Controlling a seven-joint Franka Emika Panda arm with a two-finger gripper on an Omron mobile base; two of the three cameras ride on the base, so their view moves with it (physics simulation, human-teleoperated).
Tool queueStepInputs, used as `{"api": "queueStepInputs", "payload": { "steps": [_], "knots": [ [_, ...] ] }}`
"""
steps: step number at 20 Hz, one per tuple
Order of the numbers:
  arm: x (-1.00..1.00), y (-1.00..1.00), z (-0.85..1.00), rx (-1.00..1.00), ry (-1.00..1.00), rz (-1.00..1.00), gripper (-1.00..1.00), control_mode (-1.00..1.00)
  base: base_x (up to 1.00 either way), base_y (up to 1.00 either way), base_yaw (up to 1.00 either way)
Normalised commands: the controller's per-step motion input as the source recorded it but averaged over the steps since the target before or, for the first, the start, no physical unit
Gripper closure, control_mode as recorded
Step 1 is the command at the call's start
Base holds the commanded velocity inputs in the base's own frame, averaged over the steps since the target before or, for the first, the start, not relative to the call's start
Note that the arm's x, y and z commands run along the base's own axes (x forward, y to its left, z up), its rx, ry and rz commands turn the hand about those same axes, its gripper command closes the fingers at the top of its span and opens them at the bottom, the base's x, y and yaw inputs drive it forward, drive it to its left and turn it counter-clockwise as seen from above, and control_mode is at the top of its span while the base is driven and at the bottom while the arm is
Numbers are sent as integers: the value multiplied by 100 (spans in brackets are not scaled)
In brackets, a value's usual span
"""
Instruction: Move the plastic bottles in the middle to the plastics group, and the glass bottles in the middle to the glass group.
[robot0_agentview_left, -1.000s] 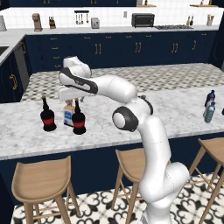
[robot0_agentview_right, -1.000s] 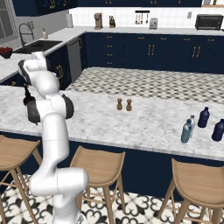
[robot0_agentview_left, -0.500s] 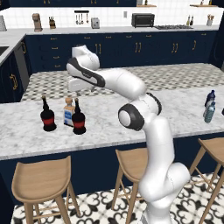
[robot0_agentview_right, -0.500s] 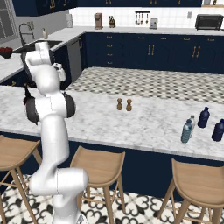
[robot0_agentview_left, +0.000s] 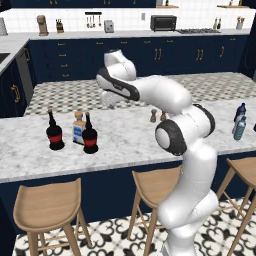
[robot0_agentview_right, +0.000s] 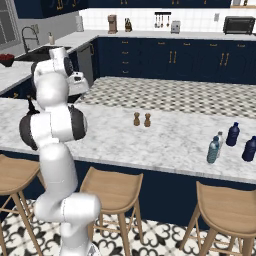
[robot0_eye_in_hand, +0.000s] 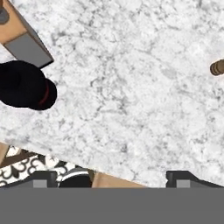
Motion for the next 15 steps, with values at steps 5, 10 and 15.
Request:
{"api": "queueStepInputs", "payload": {
  "steps": [5, 10, 15],
  "knots": [
    [-100, -83, -18, 9, -24, 1, -100, -100, 0, 0, 0],
    [-100, -67, 0, 2, -16, 0, -100, -100, 0, 0, 0],
    [-100, -55, 19, 4, 0, -6, -100, -100, 0, 0, 0]
  ]
}}
